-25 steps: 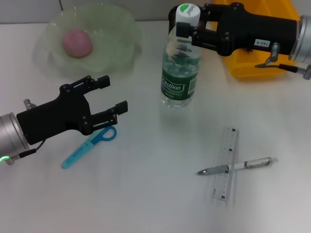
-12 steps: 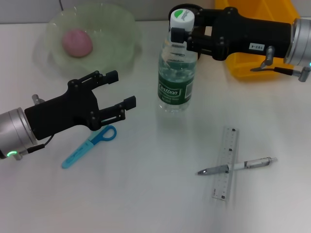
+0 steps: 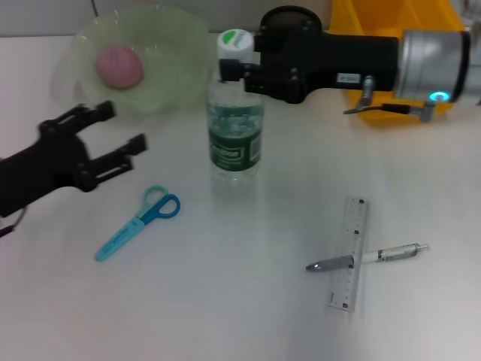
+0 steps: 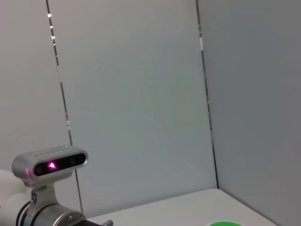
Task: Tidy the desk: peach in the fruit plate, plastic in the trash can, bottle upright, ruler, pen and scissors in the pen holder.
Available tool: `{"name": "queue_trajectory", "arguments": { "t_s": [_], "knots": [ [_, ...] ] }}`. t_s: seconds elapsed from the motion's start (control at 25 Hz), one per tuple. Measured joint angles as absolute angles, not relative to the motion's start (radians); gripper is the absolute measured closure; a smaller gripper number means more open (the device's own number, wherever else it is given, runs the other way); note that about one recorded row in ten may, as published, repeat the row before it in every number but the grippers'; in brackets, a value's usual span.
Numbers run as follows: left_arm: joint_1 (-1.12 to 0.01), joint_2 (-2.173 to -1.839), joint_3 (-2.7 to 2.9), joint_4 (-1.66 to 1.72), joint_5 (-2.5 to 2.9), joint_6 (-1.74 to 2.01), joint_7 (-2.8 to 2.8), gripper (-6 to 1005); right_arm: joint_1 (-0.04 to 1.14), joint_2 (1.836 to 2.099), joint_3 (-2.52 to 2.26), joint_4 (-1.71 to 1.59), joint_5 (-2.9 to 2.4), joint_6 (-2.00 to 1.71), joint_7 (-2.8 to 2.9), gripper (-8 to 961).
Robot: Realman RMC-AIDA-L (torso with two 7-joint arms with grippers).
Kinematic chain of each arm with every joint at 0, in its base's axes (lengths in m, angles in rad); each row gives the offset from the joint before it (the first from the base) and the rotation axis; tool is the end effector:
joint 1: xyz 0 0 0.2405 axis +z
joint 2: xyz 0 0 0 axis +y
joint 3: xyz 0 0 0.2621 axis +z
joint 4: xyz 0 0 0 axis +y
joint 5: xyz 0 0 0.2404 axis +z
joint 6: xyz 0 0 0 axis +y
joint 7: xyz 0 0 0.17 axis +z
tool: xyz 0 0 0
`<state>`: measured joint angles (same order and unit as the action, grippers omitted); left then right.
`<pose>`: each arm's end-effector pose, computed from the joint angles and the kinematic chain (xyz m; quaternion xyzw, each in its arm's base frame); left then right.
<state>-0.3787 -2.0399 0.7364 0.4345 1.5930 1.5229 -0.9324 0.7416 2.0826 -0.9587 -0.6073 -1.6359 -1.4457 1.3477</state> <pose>-0.3174 0.3348 -0.0154 -0.8867 -0.1574 -0.3372 0.2744 0.1471 0.4216 -0.0460 -0.9346 0.0962 0.3277 0.0989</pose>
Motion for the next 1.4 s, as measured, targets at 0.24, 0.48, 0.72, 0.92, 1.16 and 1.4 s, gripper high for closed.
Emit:
{"name": "queue_trajectory", "arguments": {
  "t_s": [0.24, 0.48, 0.72, 0.92, 1.16, 1.4],
  "knots": [
    [-0.340, -2.026, 0.694, 0.445, 1.595, 1.514, -0.924, 211, 0.833, 2.087, -0.964, -0.535, -1.634, -1.421, 1.305, 514],
    [-0.277, -1.991, 0.668, 0.451, 1.595, 1.517, -0.902, 211, 0.896, 2.090, -1.002, -0.482, -1.598, -1.372, 1.285, 513],
    [-0.254, -1.988, 0.667, 0.451, 1.598, 1.540, -0.896, 211, 0.938, 2.091, -1.244, -0.468, -1.363, -1.231, 1.276, 513],
    [-0.242, -1.988, 0.667, 0.451, 1.598, 1.543, -0.896, 211, 0.956, 2.092, -1.375, -0.469, -1.247, -1.143, 1.280, 513],
    [-0.234, -1.993, 0.667, 0.451, 1.599, 1.544, -0.894, 212, 0.979, 2.092, -1.518, -0.468, -1.109, -1.028, 1.292, 513],
    [-0.233, -1.998, 0.668, 0.451, 1.600, 1.547, -0.884, 212, 1.013, 2.092, -1.670, -0.467, -0.978, -0.912, 1.306, 512]
  ]
}}
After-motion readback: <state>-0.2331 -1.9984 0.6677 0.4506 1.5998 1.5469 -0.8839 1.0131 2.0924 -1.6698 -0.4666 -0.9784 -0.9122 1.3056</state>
